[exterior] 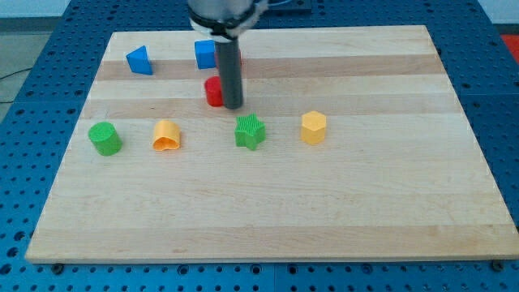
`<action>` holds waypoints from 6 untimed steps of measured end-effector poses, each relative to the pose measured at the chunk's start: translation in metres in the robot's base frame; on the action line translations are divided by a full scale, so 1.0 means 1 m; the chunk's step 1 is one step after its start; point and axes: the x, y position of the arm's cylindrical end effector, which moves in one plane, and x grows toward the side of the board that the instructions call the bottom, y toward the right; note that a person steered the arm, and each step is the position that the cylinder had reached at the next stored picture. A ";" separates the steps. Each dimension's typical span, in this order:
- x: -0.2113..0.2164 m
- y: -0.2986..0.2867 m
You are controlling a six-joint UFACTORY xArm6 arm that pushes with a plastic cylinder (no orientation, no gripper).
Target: Slightly push the blue triangle to the right
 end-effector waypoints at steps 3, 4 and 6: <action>0.000 -0.045; -0.012 -0.045; -0.074 -0.190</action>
